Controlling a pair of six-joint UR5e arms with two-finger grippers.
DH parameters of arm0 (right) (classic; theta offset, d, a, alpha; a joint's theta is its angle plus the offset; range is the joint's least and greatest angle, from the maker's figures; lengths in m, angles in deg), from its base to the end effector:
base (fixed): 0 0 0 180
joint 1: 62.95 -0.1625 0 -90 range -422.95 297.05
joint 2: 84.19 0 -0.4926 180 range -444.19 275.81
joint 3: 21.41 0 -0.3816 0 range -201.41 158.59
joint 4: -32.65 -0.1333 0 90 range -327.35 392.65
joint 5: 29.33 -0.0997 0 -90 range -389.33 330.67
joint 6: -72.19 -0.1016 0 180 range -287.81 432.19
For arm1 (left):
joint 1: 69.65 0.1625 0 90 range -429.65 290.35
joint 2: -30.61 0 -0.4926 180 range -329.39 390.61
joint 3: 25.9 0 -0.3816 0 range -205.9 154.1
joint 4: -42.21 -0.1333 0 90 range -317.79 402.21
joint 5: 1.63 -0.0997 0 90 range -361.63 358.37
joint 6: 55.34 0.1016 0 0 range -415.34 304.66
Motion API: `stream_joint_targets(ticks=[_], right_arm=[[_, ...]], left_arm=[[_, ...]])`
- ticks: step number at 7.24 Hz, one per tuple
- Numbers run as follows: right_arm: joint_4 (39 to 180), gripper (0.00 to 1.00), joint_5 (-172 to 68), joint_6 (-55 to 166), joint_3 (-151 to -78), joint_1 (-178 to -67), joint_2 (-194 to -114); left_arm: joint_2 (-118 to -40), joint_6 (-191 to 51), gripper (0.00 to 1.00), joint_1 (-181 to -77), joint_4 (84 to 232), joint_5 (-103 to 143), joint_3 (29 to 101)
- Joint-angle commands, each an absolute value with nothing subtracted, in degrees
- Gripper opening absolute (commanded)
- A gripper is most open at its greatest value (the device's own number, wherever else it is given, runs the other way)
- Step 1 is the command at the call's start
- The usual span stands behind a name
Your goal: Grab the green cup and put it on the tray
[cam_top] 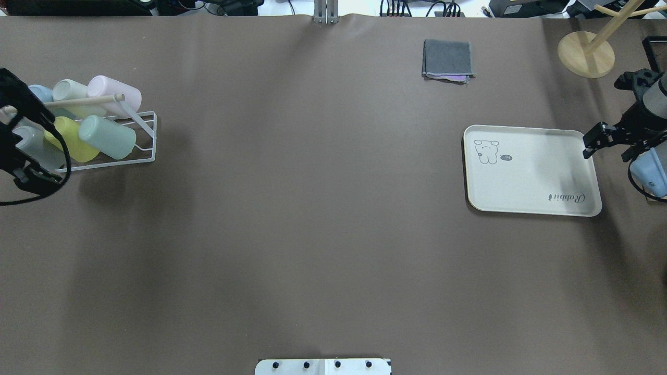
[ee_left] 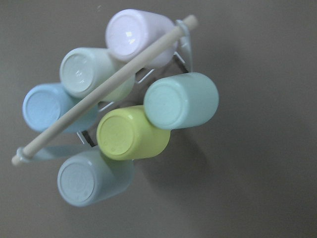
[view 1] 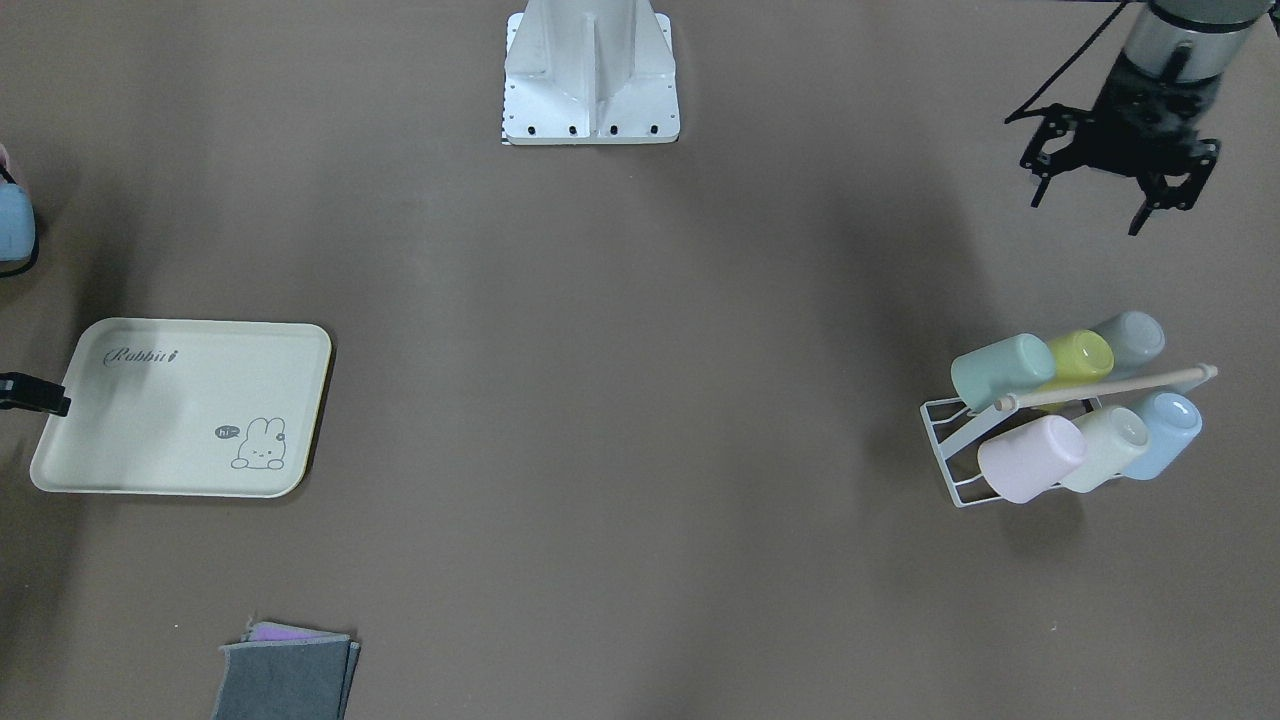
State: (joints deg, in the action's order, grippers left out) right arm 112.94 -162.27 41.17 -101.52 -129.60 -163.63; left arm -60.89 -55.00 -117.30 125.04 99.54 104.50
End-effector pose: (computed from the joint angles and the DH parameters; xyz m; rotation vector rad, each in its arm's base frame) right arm -0.1724 -0.5609 0.6975 -0.1879 -0.7436 0.0594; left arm 0.2095 -0.3985 0.4252 0.5096 0.4034 0.7785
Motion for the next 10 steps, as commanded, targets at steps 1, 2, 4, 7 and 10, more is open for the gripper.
stream_joint_targets(ticks=[1,2,4,7,10], right_arm=[[112.80,0.86,-162.40,41.07,-99.11,-129.22,-163.74],[112.80,0.81,-162.31,41.16,-98.67,-128.61,-163.56],[112.80,0.66,-162.31,41.07,-98.84,-128.17,-163.56],[112.80,0.54,-162.31,40.46,-99.02,-127.38,-163.56],[112.80,0.46,-162.22,40.46,-98.93,-126.50,-163.56]], left_arm=[[-60.97,-37.21,0.98,-106.78,124.74,80.97,105.32],[-60.71,-32.27,0.98,-101.08,123.52,71.07,105.14],[-60.71,-27.42,0.98,-91.83,114.59,52.07,102.96],[-60.45,-18.07,0.98,-87.35,111.76,30.41,97.42],[-59.04,-24.55,0.98,-81.87,105.51,25.18,94.95]])
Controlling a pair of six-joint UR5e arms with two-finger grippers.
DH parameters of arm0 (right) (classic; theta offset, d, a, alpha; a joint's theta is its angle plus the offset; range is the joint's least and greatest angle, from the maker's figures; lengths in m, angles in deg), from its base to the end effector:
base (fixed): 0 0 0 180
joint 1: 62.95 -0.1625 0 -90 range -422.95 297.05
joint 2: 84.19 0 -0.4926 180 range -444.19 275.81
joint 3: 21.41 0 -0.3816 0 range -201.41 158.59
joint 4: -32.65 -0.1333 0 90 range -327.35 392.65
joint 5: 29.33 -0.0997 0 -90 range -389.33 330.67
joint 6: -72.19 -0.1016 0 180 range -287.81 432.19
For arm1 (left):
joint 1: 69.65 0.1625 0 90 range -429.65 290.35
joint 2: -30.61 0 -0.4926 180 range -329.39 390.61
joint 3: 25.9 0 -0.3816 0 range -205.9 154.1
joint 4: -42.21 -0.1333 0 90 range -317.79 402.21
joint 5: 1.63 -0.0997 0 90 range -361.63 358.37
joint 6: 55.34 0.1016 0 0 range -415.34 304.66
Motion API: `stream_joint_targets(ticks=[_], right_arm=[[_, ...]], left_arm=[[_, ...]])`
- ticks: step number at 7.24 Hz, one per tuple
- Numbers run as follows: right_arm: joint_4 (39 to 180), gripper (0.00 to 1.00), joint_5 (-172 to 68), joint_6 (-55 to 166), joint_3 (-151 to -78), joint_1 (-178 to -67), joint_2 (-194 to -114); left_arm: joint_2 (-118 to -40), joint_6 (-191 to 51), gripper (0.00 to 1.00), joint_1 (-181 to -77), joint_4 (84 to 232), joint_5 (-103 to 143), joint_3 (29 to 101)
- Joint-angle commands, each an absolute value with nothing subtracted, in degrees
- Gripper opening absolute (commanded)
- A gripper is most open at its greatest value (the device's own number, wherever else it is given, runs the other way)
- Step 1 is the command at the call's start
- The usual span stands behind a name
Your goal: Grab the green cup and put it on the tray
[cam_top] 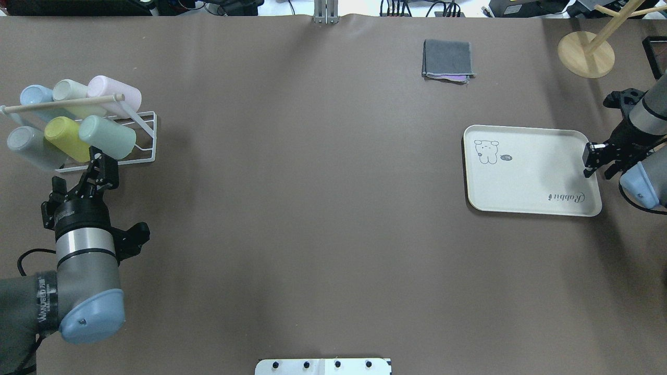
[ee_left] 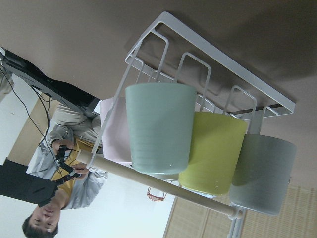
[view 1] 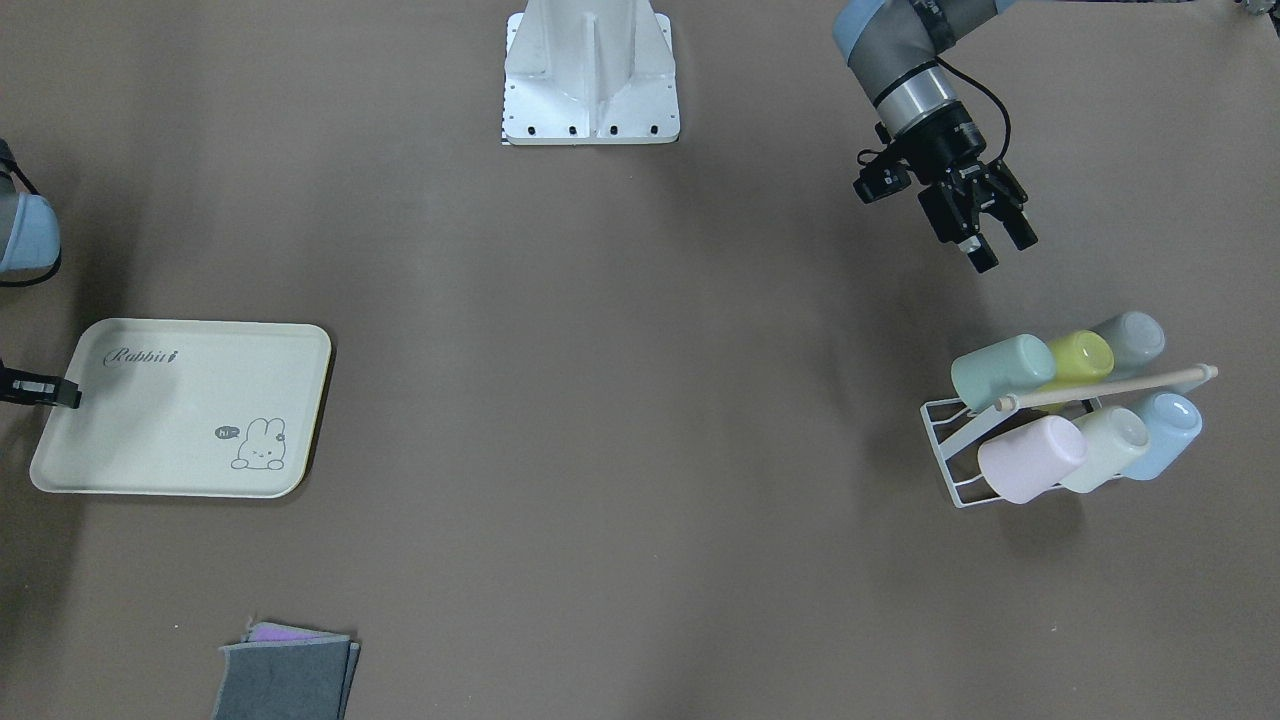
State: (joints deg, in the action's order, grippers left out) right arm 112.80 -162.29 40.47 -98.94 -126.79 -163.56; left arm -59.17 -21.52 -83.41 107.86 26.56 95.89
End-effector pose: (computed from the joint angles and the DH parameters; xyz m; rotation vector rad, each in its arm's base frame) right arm -0.1988 -0.5501 0.7186 -0.2457 -0.7195 0.0399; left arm 0.3629 -0.3183 0.4904 0.5660 -1.1001 1.6398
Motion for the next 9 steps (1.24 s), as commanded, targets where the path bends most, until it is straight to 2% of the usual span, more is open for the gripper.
stream_joint_targets(ticks=[1,4,5,7,9], right_arm=[[112.80,0.37,-162.22,40.46,-99.01,-126.58,-163.56],[112.80,0.28,-162.31,40.28,-99.63,-126.67,-163.82],[112.80,0.21,-162.31,40.28,-99.72,-126.58,-163.82],[112.72,0.00,-162.31,40.28,-99.81,-126.58,-164.00],[111.58,0.00,-162.40,40.37,-100.07,-126.67,-164.52]], left_arm=[[-60.00,-25.53,0.98,-81.52,104.19,24.30,93.55],[-64.13,-24.75,0.98,-81.95,103.82,20.18,87.59],[-65.27,-24.31,0.98,-82.56,104.09,19.90,85.65],[-67.99,-24.48,0.98,-84.58,104.35,20.25,82.83],[-69.05,-24.57,0.98,-85.64,107.42,20.69,79.93]])
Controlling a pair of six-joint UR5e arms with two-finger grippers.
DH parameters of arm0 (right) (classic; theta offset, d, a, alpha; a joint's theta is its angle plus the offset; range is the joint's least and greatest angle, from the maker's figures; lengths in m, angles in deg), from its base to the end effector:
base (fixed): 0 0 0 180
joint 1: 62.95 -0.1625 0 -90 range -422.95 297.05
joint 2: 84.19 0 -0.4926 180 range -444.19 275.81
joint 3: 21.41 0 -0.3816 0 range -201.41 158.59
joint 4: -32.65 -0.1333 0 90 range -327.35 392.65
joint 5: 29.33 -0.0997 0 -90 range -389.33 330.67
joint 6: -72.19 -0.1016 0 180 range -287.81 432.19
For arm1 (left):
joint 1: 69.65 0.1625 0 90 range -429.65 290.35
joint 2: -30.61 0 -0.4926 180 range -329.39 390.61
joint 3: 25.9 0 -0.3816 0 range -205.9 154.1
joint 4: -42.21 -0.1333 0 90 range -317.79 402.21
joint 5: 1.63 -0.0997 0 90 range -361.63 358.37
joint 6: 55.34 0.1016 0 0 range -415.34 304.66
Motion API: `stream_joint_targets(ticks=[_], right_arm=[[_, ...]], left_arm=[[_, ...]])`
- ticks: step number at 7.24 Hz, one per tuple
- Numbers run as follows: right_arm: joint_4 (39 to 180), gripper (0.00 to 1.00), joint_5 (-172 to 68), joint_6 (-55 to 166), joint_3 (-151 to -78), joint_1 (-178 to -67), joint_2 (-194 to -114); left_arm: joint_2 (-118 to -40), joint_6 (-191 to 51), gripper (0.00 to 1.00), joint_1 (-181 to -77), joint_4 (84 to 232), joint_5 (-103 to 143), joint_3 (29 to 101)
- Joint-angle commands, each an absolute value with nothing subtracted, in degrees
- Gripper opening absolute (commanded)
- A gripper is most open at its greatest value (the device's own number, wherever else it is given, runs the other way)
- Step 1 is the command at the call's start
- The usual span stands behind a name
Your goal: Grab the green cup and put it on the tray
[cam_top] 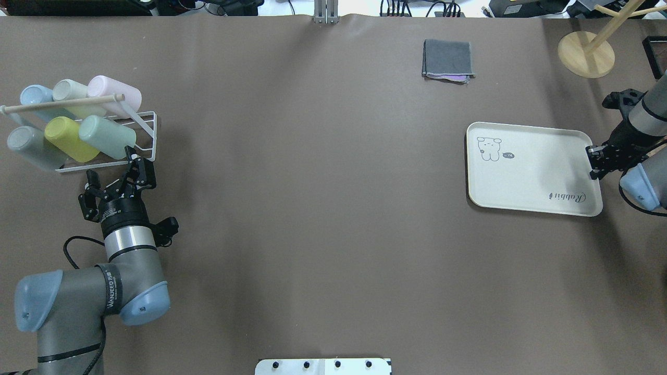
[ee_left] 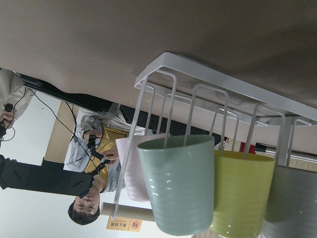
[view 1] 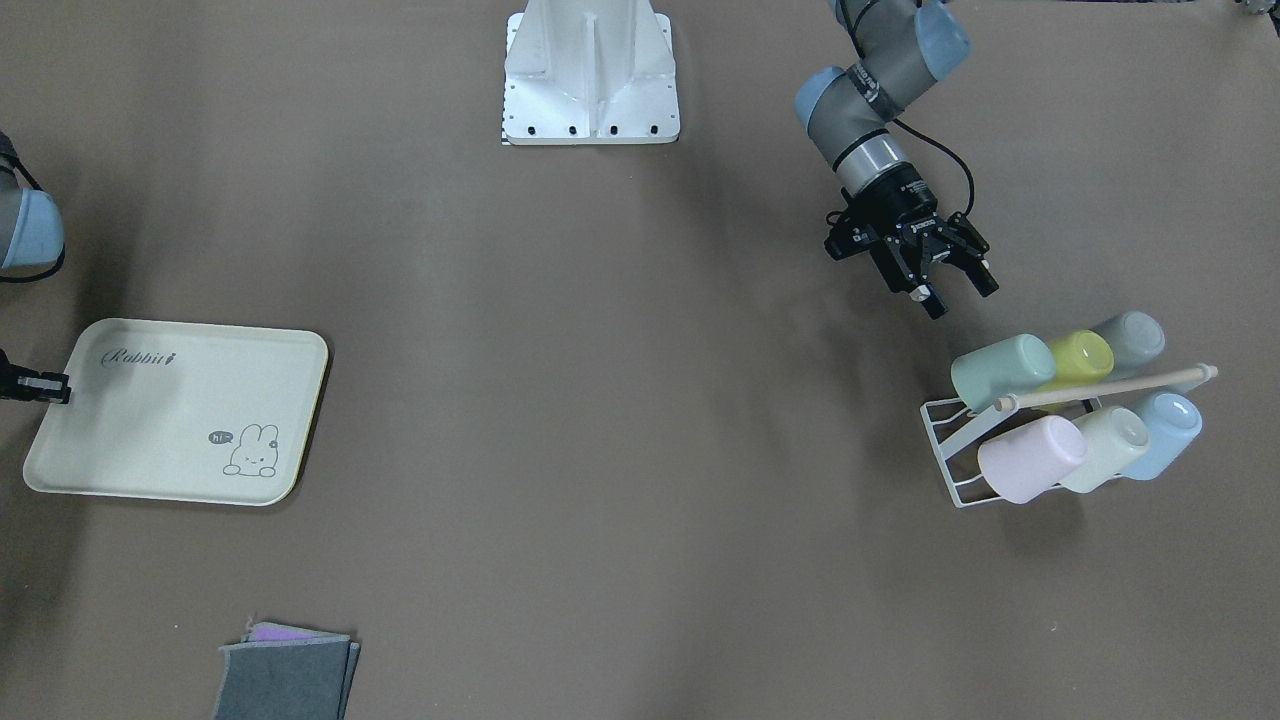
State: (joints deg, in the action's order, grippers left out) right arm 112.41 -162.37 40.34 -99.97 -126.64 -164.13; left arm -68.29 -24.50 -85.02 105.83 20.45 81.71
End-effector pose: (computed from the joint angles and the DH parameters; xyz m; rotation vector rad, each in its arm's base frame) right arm -0.1986 -0.5460 0.7147 -0.2356 -0.7267 0.0339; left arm 0.4387 -0.3565 0.5168 0.5053 -1.2512 1.5936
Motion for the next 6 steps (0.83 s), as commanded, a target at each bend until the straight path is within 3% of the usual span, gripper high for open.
stream_joint_targets(ticks=[1,6], right_arm=[[111.14,0.00,-162.40,40.37,-101.20,-126.93,-164.70],[107.81,0.00,-171.23,40.55,-108.42,-130.43,-168.13]], left_arm=[[-69.93,-24.66,0.98,-86.08,108.65,20.69,78.44],[-70.37,-24.31,0.98,-87.67,112.35,22.71,74.12]])
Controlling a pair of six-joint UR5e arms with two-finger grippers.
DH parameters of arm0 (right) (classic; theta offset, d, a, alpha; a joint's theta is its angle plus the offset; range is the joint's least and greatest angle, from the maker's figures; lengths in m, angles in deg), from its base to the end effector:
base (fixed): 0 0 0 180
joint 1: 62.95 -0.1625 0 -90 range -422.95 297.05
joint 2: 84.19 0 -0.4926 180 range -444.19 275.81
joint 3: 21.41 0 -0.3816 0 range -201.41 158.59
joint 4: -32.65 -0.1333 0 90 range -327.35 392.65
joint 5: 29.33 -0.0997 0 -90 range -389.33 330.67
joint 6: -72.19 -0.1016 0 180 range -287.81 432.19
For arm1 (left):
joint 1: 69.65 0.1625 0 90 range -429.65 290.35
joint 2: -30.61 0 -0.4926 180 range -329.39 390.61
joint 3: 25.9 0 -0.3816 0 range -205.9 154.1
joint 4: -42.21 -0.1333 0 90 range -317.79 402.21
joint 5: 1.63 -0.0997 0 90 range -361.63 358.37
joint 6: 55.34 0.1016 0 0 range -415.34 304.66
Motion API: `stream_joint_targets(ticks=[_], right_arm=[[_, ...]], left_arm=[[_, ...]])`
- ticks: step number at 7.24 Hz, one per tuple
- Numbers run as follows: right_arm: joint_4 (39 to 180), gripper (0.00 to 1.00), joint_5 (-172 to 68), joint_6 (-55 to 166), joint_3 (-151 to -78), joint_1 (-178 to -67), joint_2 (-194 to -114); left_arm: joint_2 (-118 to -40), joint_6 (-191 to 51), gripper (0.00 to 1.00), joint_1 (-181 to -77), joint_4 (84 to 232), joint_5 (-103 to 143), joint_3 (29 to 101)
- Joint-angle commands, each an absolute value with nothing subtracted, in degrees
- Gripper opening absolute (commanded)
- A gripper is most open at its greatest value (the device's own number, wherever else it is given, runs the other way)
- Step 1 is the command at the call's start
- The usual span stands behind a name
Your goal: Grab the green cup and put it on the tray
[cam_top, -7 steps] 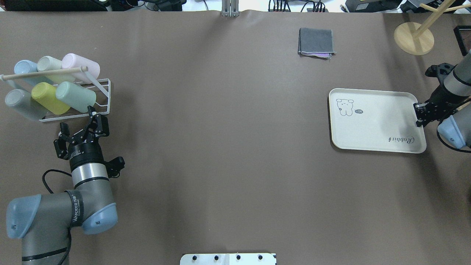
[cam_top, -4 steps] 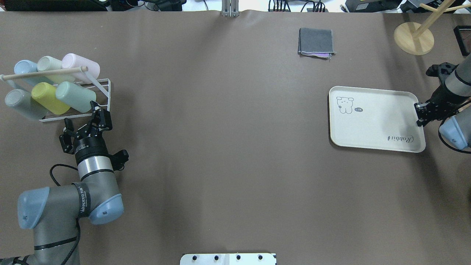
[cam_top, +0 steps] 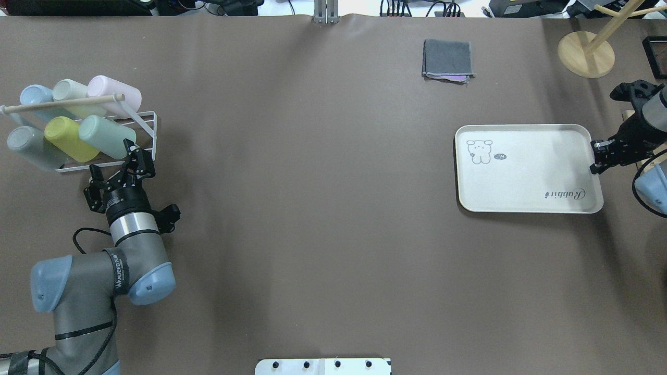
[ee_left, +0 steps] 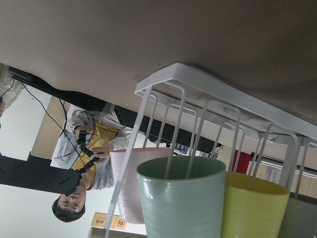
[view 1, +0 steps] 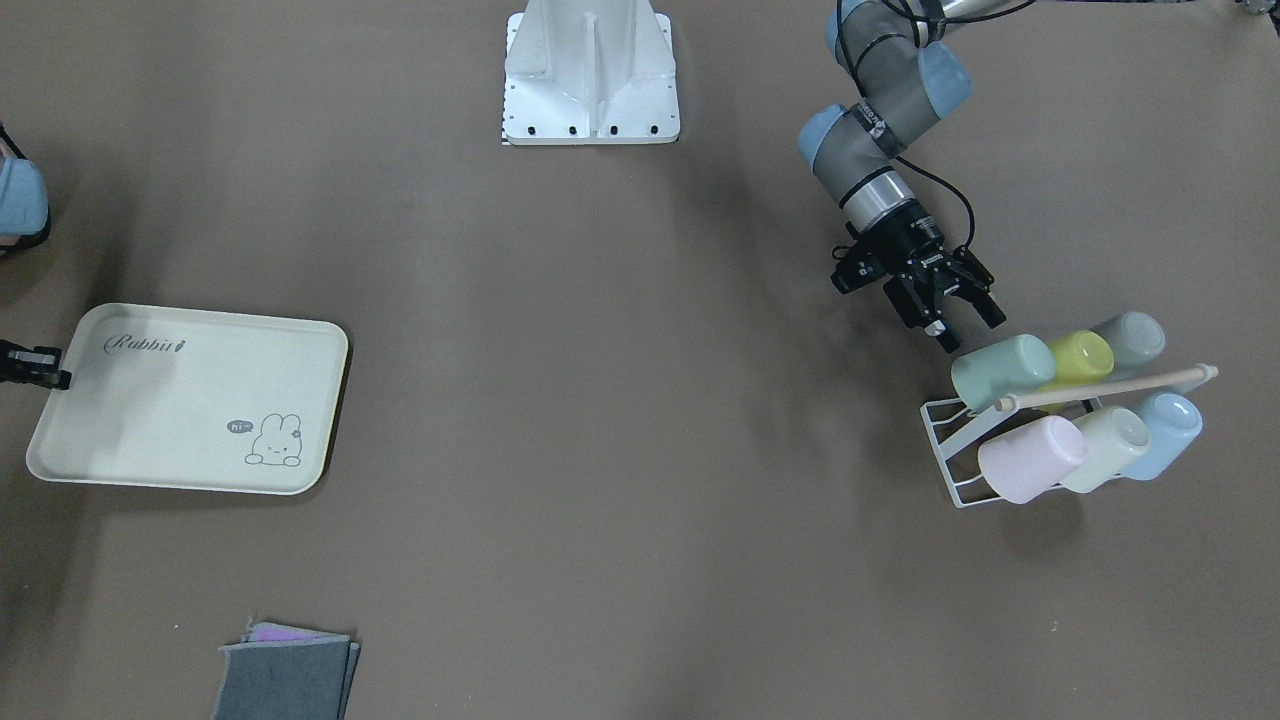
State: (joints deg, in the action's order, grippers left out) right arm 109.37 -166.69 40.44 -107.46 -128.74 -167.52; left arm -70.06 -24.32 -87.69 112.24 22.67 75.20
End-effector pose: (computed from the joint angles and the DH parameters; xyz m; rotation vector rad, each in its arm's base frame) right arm -0.1734 -0.5286 0.6723 -0.1528 -0.8481 0.0080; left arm 0.4497 -0.3841 0.5437 0.4824 -1.2022 1.5567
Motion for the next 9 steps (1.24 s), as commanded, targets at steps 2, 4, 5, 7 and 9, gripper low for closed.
stream_joint_targets(ticks=[2,4,5,7,9], right_arm=[[105.87,0.00,-176.78,40.63,-108.42,-131.68,-168.13],[105.25,0.00,-183.20,40.81,-108.94,-132.90,-167.87],[105.33,0.00,-184.01,40.55,-109.90,-132.91,-166.99],[105.51,0.00,-183.23,35.41,-109.65,-130.99,-161.39],[105.34,0.00,-176.67,27.94,-110.00,-124.16,-154.63]], left_arm=[[-71.16,-22.66,0.98,-87.75,112.35,22.54,73.68],[-71.43,-19.32,0.98,-87.93,112.70,22.19,73.68],[-71.35,-19.13,0.98,-88.19,112.70,22.19,73.59],[-71.34,-19.21,0.98,-89.42,115.75,22.62,71.84],[-71.87,-19.12,0.98,-90.04,116.13,22.63,71.13]])
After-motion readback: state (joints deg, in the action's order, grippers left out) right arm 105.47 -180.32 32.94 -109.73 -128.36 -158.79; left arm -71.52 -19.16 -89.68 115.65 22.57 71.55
